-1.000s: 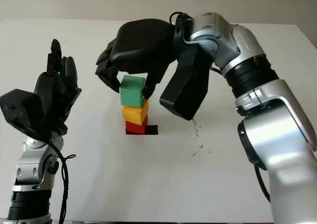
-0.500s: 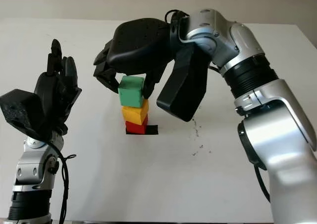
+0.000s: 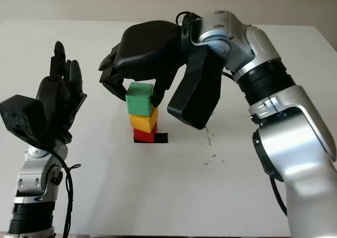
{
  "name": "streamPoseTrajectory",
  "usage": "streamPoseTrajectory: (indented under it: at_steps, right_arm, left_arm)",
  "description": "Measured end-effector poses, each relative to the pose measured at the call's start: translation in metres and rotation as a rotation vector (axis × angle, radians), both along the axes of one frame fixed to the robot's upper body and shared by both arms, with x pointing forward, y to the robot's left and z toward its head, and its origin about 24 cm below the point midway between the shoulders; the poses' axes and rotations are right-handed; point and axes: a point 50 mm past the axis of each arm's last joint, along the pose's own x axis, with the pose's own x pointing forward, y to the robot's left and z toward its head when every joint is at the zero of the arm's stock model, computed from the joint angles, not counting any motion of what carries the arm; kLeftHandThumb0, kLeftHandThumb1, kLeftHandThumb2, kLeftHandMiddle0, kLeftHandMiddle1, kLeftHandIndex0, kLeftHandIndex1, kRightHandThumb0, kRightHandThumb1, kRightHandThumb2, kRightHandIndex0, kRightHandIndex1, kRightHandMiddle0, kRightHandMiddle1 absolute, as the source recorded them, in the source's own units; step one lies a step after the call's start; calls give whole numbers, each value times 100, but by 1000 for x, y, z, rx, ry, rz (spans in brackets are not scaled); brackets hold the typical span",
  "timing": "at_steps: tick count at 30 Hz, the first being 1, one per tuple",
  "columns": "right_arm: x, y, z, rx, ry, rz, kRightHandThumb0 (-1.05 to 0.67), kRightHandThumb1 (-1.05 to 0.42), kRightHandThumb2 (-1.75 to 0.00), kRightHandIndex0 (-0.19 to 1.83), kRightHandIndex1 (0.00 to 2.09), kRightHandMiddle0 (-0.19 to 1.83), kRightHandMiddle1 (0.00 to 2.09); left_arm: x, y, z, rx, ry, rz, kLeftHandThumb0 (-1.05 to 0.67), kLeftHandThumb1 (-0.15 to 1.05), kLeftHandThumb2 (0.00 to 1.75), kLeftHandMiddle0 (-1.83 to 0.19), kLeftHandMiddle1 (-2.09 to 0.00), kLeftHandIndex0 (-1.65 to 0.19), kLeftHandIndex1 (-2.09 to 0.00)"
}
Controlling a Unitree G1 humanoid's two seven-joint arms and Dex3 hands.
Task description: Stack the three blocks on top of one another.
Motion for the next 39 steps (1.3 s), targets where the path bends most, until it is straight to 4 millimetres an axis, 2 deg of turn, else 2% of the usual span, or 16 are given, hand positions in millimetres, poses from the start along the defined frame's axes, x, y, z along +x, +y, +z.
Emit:
streamPoseTrajectory:
  at_steps: [13,17,21,24,25,28,30,33,35,39]
  right_arm:
    - [1,0,-5,-10,-10,0,-42,-95,-5,31,5,38,151]
    - [1,-1,-6,-4,-4,-1,-47,-90,-4,33,6,39,152]
    - [2,-1,-7,-4,-1,-2,-49,-89,-5,28,4,24,169]
    - [1,-2,-7,-9,4,1,-49,-90,-5,25,2,14,171]
    - [1,-2,-7,-12,6,1,-49,-91,-6,22,2,5,162]
    - [1,-3,-10,-58,18,-7,-55,-93,-5,9,2,-12,105]
    - [1,-4,-13,-106,34,-17,-60,-91,-5,0,4,-8,61]
    - [0,-6,-11,-150,61,-45,-76,-88,-5,-16,1,-17,13]
    - [-1,-8,-8,-160,82,-61,-78,-89,-6,-19,0,-19,3]
    - [-1,-15,6,-97,120,-110,-81,-91,-7,-19,0,-19,0]
  left_arm:
    - [0,0,0,-2,0,-1,-77,105,64,19,0,19,0]
    - [0,0,0,-2,0,-1,-77,105,64,19,0,19,0]
    - [0,0,0,-3,0,-1,-77,105,64,19,0,19,0]
    - [0,0,0,-2,0,-1,-77,105,64,19,0,19,0]
    - [0,0,0,-2,0,-1,-78,105,64,19,0,19,0]
    - [0,0,0,-2,0,-1,-77,105,64,19,0,19,0]
    - [0,0,0,-3,0,-1,-77,105,64,19,0,19,0]
    - [0,0,0,-4,0,-2,-78,105,64,19,0,19,0]
    - [0,0,0,-3,0,-1,-78,105,65,19,0,19,0]
    - [0,0,0,-2,0,-1,-78,105,65,19,0,19,0]
